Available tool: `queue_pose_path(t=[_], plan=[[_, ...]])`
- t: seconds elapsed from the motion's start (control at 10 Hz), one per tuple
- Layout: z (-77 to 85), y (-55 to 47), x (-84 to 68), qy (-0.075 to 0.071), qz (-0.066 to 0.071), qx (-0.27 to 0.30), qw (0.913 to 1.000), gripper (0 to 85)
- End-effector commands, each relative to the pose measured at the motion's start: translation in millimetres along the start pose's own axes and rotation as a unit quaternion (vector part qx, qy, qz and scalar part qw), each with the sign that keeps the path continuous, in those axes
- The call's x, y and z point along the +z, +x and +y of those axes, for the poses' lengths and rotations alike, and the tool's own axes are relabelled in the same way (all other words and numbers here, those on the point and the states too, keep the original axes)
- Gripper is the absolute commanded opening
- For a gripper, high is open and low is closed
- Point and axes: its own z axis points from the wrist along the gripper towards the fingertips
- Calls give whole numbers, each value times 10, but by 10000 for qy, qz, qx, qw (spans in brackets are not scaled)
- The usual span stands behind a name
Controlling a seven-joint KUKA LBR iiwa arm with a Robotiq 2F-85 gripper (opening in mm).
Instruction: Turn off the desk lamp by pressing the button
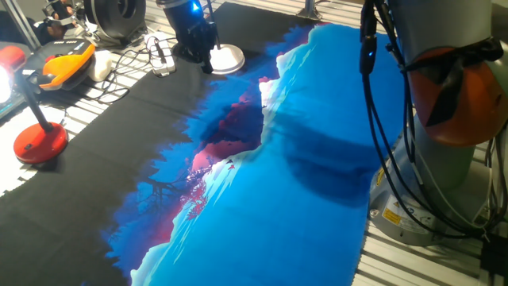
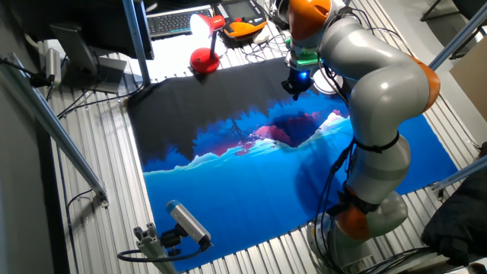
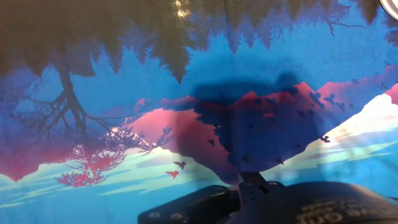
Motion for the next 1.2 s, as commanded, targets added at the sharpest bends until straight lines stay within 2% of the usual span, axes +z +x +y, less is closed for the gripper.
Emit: queue_pose_path(t=[0.0,1.1], plan=[[0,0,-1,0,-1,0,10000,0],[-1,-1,-1,-36,-28,158,9999,0]])
